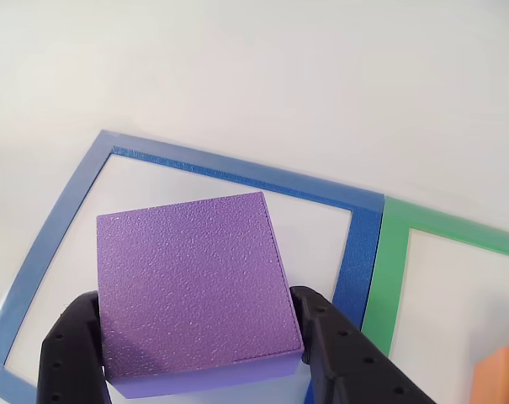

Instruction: Tower of hanoi

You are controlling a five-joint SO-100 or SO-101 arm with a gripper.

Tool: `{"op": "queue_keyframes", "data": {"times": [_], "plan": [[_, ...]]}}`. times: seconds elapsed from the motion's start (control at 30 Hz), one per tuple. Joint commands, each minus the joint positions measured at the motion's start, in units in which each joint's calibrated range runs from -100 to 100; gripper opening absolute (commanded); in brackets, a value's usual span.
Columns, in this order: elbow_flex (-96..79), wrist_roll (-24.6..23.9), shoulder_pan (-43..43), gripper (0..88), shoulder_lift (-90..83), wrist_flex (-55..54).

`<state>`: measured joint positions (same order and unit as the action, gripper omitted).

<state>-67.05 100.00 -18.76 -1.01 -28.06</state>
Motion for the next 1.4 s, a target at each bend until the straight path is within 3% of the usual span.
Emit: {"op": "queue_keyframes", "data": {"times": [0.0,0.23,0.67,1.0,1.17,1.37], "plan": [[3.2,0.0,-0.3,15.7,1.1,-2.1],[3.6,0.0,-0.7,17.7,3.3,-3.2],[4.3,0.0,-1.0,29.3,5.9,-5.8],[4.0,0.0,-0.8,30.8,1.6,-5.1],[4.4,0.0,-0.3,25.5,-8.4,5.0],[10.4,0.0,1.7,13.6,-26.5,35.1]]}}
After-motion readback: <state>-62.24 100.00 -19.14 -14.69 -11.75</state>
